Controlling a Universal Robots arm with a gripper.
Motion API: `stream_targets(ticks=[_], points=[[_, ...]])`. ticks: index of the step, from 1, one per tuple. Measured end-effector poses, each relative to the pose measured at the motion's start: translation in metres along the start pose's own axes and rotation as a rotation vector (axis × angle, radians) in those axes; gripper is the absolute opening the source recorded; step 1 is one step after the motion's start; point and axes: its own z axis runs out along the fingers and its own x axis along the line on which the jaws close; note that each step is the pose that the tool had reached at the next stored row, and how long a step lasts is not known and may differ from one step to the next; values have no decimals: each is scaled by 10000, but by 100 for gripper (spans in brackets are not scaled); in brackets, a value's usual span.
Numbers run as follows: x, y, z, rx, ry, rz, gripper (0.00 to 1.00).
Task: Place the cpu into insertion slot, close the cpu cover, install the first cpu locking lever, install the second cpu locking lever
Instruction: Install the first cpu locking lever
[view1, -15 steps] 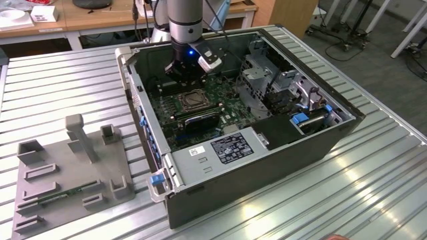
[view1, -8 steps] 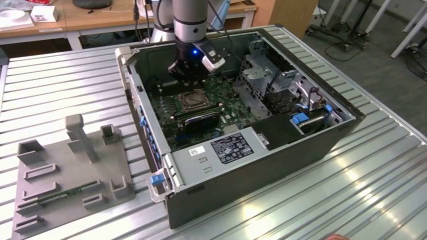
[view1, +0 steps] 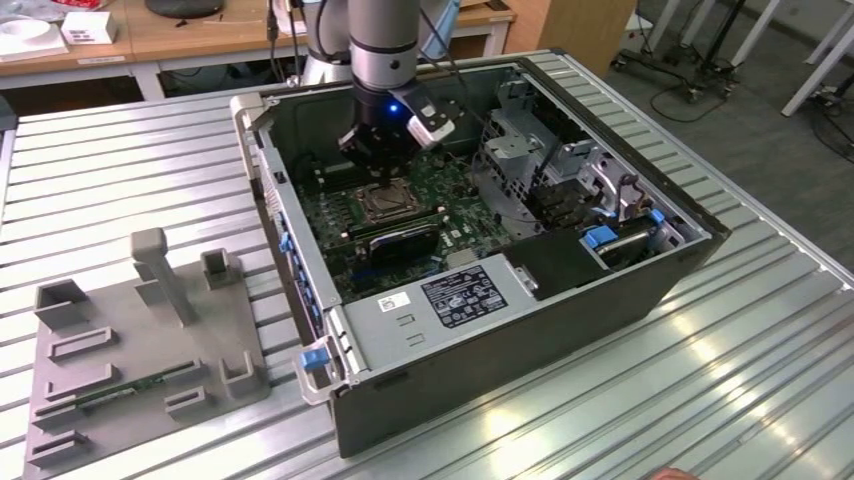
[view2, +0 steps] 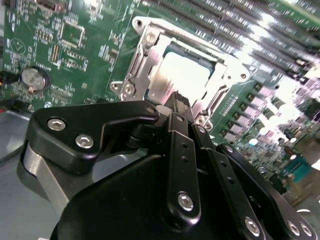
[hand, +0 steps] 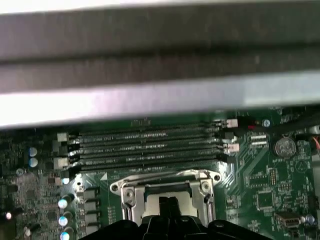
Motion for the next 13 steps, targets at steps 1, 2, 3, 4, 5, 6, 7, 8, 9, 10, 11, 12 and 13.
stream_targets(ticks=[1,2,3,4,5,6,7,8,9,10,11,12,13], points=[[-2,-18,-1,15,1,-1,10],[-4,-38,0,26,2,-1,10],[-6,-58,0,36,2,-2,10],[-8,-78,-1,47,3,-3,10],[-9,-96,-1,53,3,-3,10],[-11,-108,-2,57,4,-3,10],[-14,-113,-2,57,5,-3,10],[-23,-116,-1,57,8,-2,10],[-35,-117,-1,57,10,-3,10],[-50,-118,0,58,13,-3,10],[-63,-119,0,58,16,-3,10],[-72,-118,1,58,20,-3,10],[-74,-118,0,59,27,-3,10]])
